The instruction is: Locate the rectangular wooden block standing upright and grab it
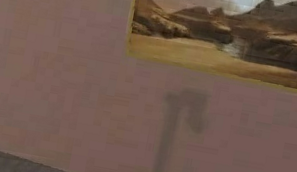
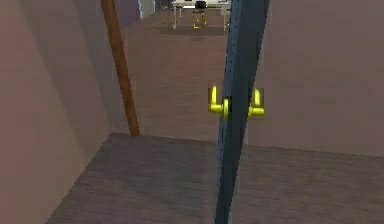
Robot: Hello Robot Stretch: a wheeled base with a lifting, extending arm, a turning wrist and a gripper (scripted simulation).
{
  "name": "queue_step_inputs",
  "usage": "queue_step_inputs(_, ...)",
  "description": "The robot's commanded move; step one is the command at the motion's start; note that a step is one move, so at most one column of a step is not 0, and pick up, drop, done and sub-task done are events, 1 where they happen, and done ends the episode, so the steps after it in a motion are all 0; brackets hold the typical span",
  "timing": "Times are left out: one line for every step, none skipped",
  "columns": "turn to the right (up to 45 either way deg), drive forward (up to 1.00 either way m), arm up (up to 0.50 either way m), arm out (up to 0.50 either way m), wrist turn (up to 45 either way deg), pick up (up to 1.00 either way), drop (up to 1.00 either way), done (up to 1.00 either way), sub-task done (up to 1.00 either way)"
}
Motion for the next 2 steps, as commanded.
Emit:
queue_step_inputs(45.0,0.00,0.00,0.00,0.0,0.00,0.00,0.00,0.00)
queue_step_inputs(12.0,0.00,0.00,0.00,0.0,0.00,0.00,0.00,0.00)
